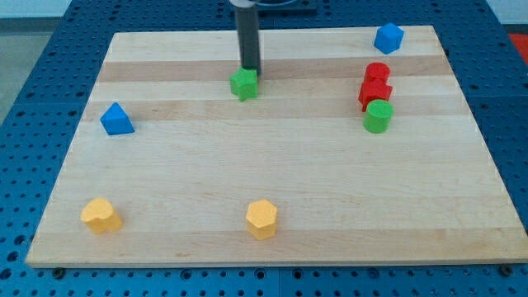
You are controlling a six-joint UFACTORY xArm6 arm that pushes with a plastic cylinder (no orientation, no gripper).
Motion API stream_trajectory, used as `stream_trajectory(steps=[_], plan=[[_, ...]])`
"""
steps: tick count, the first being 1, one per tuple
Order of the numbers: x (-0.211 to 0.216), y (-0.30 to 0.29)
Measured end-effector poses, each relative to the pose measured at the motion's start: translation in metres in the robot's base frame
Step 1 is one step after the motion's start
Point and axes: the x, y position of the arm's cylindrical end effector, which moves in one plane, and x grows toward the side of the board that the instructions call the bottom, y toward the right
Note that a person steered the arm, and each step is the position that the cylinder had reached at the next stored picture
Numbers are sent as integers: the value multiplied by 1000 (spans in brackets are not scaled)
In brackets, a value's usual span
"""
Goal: Push the green star to the top left of the yellow hexagon
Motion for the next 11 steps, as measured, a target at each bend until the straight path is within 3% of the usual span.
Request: stream_trajectory(steps=[1,2,3,4,5,6,8,10,11], plan=[[28,32],[-13,26],[-27,-9],[26,-19],[78,31],[88,46],[65,-38],[143,-23],[139,-17]])
